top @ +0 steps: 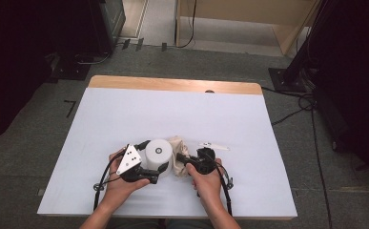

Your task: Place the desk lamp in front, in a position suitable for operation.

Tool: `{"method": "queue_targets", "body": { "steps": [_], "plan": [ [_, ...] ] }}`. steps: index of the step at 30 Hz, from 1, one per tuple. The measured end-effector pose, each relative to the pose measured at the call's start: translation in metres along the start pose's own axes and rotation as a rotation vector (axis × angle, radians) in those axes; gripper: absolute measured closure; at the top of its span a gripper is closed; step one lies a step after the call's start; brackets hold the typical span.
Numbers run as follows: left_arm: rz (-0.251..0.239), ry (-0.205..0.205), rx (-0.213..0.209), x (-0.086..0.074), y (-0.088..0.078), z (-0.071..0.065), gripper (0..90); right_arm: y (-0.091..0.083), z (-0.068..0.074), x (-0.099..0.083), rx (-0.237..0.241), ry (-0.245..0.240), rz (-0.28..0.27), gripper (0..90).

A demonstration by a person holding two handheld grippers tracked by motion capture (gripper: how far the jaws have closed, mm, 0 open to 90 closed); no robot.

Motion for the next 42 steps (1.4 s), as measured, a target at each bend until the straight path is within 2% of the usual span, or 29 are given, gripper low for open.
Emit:
{"method": "queue_targets", "body": {
  "steps": [3,6,10,12,14,17,22,25,35,37,42],
  "plan": [
    [-0.004,-0.027,0.056,0.002,0.0,-0.007,3.6,-0.002,-0.002,0.001,-0.002,0.007,-0.003,77.0],
    [0.001,-0.026,0.118,-0.002,0.0,-0.013,3.6,-0.003,-0.002,0.002,-0.002,0.005,-0.008,77.0],
    [0.026,-0.023,0.215,-0.015,0.005,-0.024,3.6,-0.004,-0.002,0.003,-0.001,0.002,-0.015,76.9],
    [0.022,-0.02,0.258,-0.018,0.008,-0.027,3.6,-0.004,-0.004,0.004,-0.003,0.002,-0.017,76.9],
    [0.011,-0.039,0.281,-0.017,0.009,-0.026,5.5,-0.004,-0.004,0.004,-0.004,0.004,-0.016,76.9],
    [0.016,-0.047,0.276,-0.016,0.012,-0.026,7.5,-0.004,-0.004,0.004,-0.007,-0.007,-0.017,76.9],
    [0.026,-0.036,0.254,-0.015,0.012,-0.023,8.3,-0.005,-0.002,0.004,-0.01,-0.02,-0.017,76.9],
    [0.03,-0.025,0.219,-0.014,0.011,-0.019,8.4,-0.006,0.002,0.005,-0.008,-0.035,-0.023,76.9],
    [0.039,-0.005,0.069,-0.013,0.007,-0.002,8.6,-0.01,0.011,0.008,0.011,-0.059,-0.04,76.8],
    [0.039,0.017,0.017,-0.012,0.007,0.001,8.6,-0.011,0.013,0.008,0.02,-0.064,-0.042,76.8],
    [0.02,0.059,-0.079,-0.01,0.004,0.006,8.6,-0.016,0.018,0.011,0.027,-0.074,-0.057,76.6]
  ]
}}
Point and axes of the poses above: each handheld gripper's, and its own axes: y roughly forward along the jaws, x roughly out of its top, z roughly to its left, the point moved 3 cm from there along y, roughly forward along the jaws, and after that the axes turned 3 degrees about z, right-handed, at the moved point
